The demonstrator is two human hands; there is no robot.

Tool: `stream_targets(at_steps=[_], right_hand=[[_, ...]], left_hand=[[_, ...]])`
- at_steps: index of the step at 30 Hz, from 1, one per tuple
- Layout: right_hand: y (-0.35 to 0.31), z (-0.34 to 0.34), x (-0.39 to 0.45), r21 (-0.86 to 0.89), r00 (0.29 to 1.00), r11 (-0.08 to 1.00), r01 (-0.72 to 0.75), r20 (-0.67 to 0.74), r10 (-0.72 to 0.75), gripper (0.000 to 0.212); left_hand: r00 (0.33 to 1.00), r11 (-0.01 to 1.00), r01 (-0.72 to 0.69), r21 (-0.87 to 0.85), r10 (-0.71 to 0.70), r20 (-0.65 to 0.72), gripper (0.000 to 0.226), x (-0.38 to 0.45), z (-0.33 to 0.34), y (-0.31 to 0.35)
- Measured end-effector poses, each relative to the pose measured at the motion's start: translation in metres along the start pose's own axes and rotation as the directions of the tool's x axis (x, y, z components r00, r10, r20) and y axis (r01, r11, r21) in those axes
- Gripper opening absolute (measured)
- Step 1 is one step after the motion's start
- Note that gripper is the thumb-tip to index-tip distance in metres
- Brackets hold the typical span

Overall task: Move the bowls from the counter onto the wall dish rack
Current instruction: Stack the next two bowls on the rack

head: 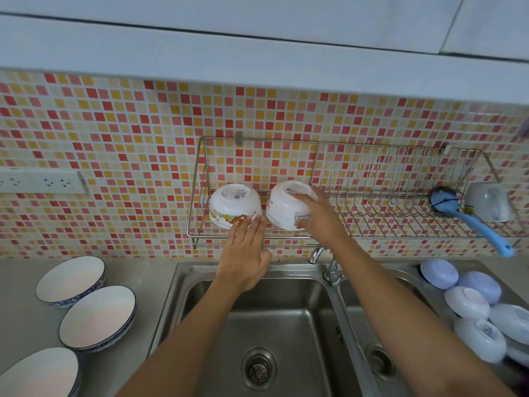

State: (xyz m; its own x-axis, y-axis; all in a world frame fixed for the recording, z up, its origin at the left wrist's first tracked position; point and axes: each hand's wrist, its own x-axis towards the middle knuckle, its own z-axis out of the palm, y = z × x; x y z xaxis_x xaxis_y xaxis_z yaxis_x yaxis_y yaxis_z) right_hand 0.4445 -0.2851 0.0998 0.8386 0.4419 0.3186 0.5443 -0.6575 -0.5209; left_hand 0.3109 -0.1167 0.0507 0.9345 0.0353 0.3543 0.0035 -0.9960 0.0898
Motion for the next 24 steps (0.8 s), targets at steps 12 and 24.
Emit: stream_targets(at_steps=[12, 24], right_hand=[[-0.005, 0.012, -0.018, -0.11, 0.947, 0.984, -0.143, -0.303, 0.104, 0.056], [-0.003, 0.012, -0.01, -0.176, 0.971, 0.971, -0.163, -0.203, 0.126, 0.06]], left_hand=[[0.985, 0.885, 0.085, -0.457, -0.004, 0.175, 0.059, 0.059, -0.032, 0.026], [0.979, 0.883, 0.134, -0.45, -0.049, 0.197, 0.058, 0.08, -0.027, 0.018]])
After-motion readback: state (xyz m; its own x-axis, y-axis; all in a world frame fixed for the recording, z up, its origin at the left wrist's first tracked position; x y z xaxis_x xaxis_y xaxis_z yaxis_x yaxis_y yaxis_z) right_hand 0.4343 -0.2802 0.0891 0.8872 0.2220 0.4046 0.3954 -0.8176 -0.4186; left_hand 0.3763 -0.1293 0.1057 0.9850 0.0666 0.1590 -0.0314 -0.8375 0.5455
